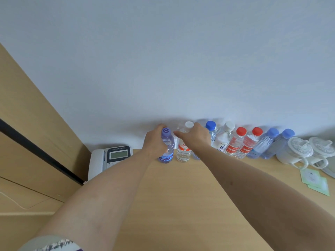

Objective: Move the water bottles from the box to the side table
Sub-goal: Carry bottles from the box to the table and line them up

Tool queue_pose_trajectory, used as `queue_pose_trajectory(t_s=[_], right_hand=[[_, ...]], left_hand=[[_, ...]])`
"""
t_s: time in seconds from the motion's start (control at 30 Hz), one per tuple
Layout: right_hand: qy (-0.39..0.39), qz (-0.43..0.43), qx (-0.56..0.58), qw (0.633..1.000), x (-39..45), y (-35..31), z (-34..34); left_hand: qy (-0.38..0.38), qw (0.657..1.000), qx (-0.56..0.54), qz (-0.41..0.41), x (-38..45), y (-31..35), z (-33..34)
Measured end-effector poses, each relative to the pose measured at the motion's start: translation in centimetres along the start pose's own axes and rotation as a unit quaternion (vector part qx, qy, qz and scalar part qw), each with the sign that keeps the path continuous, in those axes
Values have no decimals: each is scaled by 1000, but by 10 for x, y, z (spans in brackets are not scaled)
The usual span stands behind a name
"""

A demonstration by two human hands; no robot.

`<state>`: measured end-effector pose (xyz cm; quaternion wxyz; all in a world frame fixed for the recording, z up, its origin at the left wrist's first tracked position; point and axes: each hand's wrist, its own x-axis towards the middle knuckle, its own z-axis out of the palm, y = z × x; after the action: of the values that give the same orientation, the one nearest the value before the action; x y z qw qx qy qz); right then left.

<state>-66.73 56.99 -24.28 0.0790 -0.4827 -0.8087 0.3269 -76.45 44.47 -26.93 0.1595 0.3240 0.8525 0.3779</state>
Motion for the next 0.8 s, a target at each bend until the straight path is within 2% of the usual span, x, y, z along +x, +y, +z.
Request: queue_pose_trajectory(t_s=[0.43,0.8], right_hand=[[55,-20,37,998,-1,-2,0],[65,-22,41,997,-15,-7,-15]], left_hand=[[61,998,-9,30,5,4,12],[30,999,3,30,-7,15,-7]])
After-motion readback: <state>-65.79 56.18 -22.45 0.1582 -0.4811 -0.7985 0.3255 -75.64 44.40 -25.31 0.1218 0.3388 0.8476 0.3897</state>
